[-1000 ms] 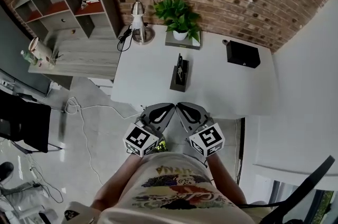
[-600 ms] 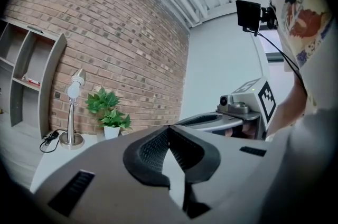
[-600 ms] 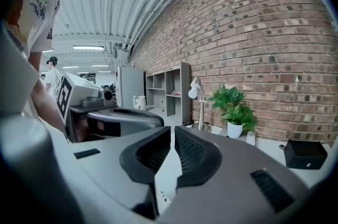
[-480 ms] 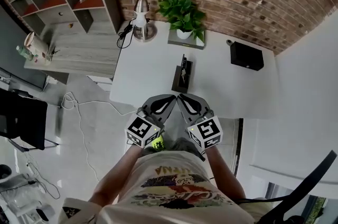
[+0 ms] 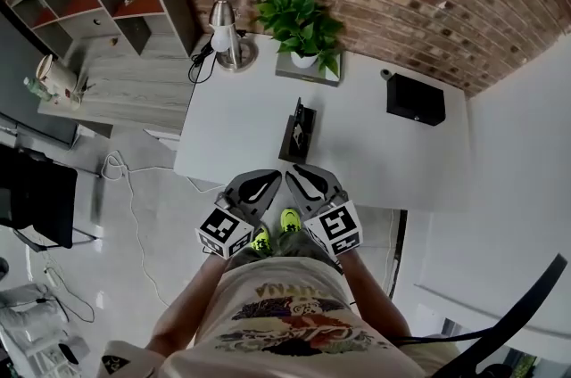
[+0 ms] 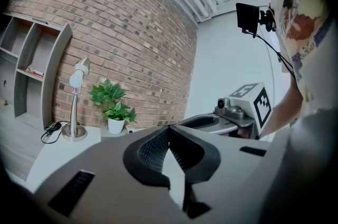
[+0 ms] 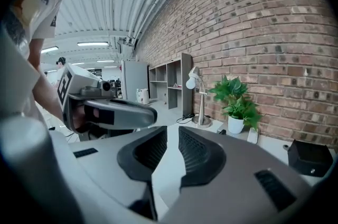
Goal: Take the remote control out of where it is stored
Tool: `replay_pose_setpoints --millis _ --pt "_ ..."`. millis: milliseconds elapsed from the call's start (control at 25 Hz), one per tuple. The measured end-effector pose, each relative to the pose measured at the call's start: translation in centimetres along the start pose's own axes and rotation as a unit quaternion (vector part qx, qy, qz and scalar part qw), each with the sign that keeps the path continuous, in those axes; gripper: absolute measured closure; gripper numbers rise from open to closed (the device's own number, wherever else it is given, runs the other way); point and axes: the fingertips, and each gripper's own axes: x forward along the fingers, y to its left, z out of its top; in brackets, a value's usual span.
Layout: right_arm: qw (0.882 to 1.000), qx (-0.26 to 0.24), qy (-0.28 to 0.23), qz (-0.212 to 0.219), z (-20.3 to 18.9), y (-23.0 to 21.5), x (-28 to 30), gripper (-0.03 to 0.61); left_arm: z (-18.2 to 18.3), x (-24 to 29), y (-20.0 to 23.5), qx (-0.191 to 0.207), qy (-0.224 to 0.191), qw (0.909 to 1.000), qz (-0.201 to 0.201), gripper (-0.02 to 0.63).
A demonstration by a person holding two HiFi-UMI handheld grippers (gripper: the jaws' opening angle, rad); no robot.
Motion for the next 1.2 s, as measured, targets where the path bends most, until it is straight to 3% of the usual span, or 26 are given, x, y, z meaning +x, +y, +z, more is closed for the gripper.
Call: replay_pose_setpoints --millis 200,640,1200 --pt "1.000 0.008 0.022 0.015 -2.1 -1.7 0.6 0.515 -1.0 0.5 1.1 -0.012 0.012 0.9993 0.033 0.611" --pt "0.998 0.004 0.042 0.044 -3.7 -4.1 2.9 0.473 -2.0 2.7 3.0 -0.021 0.026 0.9976 0.060 0.611" --pt "0.995 0.012 0.084 0.046 -6.1 -8.2 5.8 0.403 -3.8 3.9 5.5 -0.050 0.046 0.9922 0.105 0.611"
